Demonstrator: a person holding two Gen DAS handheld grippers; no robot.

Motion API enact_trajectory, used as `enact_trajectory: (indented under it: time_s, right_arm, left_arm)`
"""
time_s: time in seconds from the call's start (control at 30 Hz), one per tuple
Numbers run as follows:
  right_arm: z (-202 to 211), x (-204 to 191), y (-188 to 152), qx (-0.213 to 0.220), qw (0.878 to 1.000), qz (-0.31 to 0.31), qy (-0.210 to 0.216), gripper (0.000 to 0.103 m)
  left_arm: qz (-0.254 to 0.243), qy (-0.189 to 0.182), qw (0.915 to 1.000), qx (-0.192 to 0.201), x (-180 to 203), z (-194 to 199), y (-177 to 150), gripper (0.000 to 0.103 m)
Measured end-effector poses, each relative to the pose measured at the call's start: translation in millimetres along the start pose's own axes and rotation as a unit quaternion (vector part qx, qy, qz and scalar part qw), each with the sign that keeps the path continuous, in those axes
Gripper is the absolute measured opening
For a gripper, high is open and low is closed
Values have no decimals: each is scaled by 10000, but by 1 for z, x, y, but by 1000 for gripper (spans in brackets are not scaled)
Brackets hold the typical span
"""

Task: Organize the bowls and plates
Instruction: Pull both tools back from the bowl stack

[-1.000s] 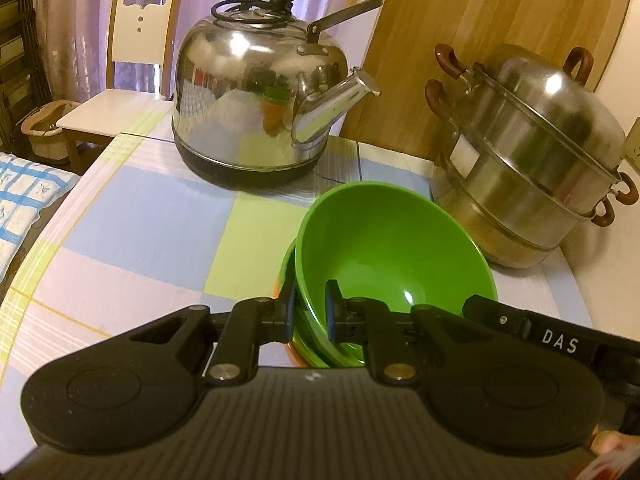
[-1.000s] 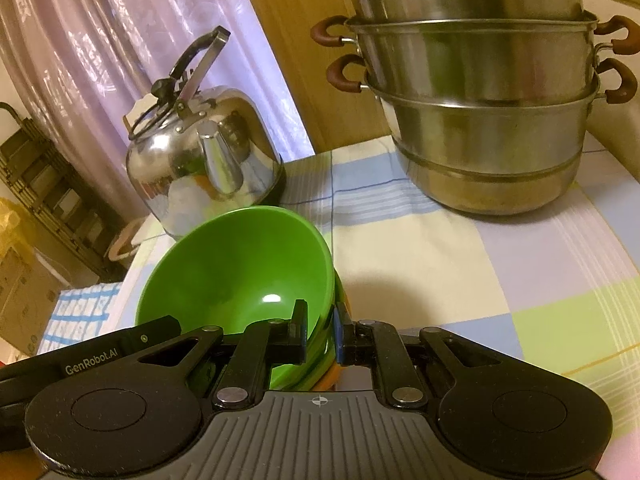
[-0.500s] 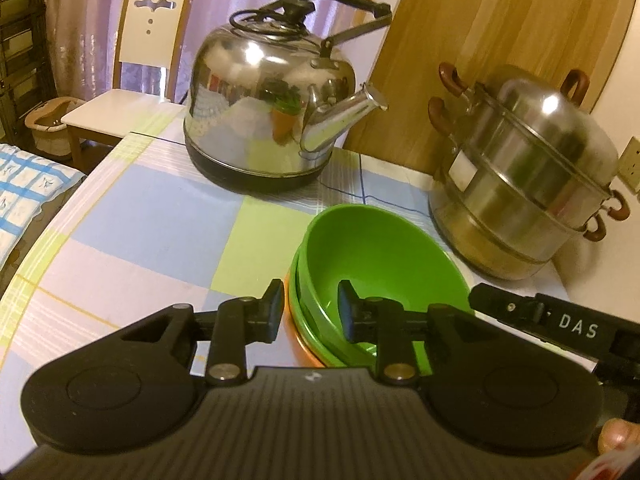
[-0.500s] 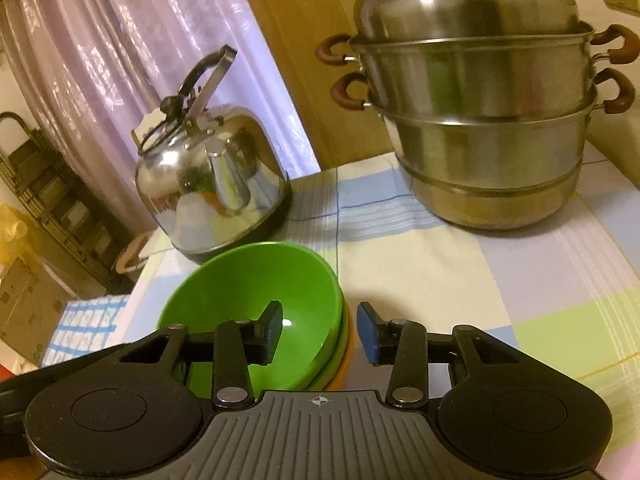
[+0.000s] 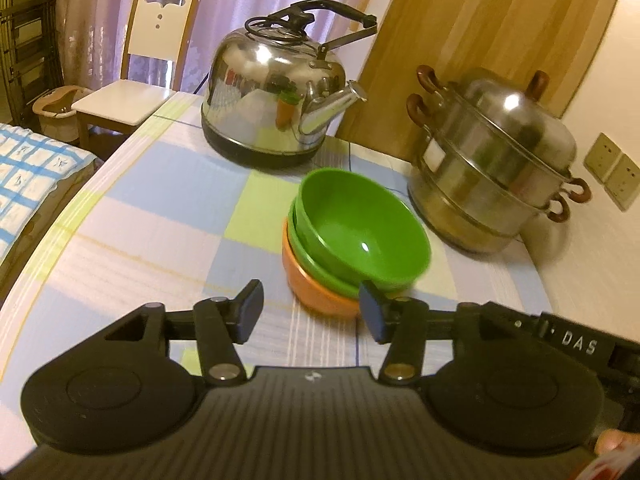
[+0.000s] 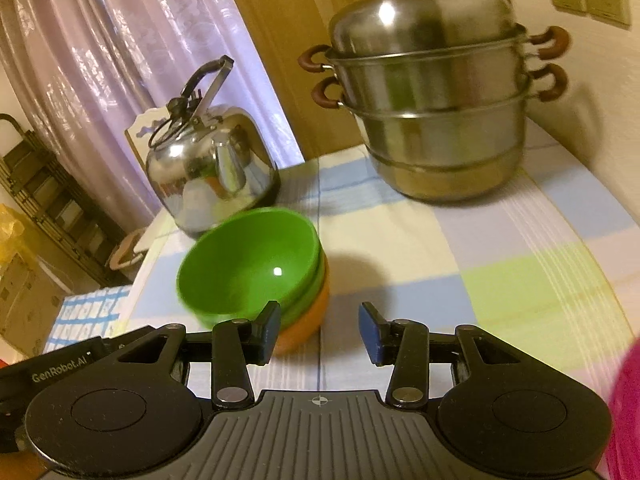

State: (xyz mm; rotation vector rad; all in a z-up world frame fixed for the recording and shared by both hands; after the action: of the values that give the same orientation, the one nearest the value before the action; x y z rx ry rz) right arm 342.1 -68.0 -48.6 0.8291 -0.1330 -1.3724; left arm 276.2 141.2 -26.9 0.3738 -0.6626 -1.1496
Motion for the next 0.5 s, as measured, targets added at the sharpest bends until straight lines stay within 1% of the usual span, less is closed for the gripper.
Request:
enact_trajectory:
  time_s: [0.07, 0.1, 0.17, 0.23, 0.3, 0.43, 0.5]
  right_arm:
    - [14, 0, -14, -31, 10000, -14, -40, 46]
    - [22, 0, -21, -37, 10000, -26, -88, 49]
    - [37, 2, -37, -46, 9998, -83, -180, 53]
    - [51, 3, -53, -106, 9995, -162, -265, 58]
    - [64, 4, -70, -171, 9990, -193, -355, 61]
    - [91, 2, -97, -218, 9981, -146, -566, 66]
    - [106, 1, -109, -215, 9974, -132, -677, 67]
  left_arm:
    - [-25, 3, 10000, -2, 2, 14, -11, 56]
    - [-53, 5, 10000, -7, 2, 20, -16, 57]
    - [-112, 14, 9999, -26, 5, 32, -26, 64]
    - [-155, 51, 9999, -33, 6, 44, -38, 67]
    - [-168, 45, 9998, -73, 8, 57, -50, 70]
    - [-263, 66, 9996, -101, 12, 79, -72, 82]
    - [-377, 60, 9992, -98, 16, 90, -84, 84]
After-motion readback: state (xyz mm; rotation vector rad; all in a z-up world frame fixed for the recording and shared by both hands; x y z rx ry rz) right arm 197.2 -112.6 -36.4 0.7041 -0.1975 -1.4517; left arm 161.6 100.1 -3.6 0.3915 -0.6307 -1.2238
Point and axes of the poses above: each gripper's, at about its wrist camera, not at the fingertips, and z roughly against the way its jaws point, x to its right, y to its top, the point moved 3 cm from there along -z, roughly the way its jaws point, and after that the axes turned 7 degrees about -x, right-handed, at the moved point
